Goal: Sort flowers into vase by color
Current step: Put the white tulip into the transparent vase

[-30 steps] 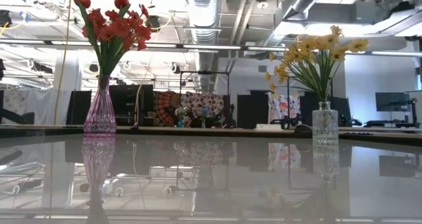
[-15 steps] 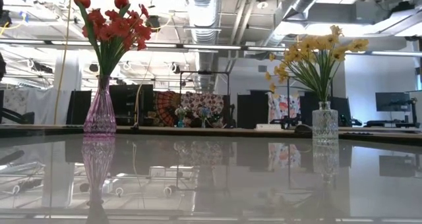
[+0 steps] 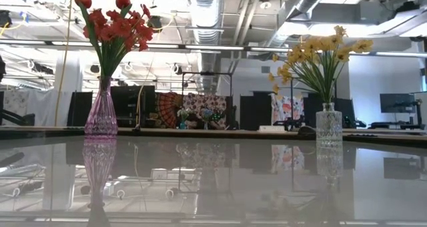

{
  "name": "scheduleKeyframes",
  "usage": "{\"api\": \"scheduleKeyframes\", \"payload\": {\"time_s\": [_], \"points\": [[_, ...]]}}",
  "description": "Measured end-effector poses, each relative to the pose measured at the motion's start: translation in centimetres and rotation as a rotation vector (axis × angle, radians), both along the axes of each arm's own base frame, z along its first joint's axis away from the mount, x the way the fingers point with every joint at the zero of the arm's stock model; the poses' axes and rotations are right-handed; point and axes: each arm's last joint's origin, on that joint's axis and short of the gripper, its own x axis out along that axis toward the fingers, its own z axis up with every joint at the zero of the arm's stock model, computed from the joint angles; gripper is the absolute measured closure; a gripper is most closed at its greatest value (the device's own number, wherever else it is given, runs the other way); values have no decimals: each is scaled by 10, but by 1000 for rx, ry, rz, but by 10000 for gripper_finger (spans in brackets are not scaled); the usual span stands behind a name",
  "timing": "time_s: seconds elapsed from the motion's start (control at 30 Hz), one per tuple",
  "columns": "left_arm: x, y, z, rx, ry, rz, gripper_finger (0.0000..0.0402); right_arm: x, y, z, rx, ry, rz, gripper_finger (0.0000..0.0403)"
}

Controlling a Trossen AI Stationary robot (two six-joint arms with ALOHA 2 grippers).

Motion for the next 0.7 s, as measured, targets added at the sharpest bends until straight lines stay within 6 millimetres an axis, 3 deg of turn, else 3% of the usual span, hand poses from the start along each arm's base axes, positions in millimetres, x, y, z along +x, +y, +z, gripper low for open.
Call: {"api": "scheduleKeyframes", "payload": {"time_s": [0.17, 0.7], "points": [[2, 2, -10, 10, 88, 54, 295, 0, 3, 0, 2, 0, 26, 387], [2, 1, -7, 12, 59, 49, 295, 3, 7, 2, 15, -37, 105, 387]]}}
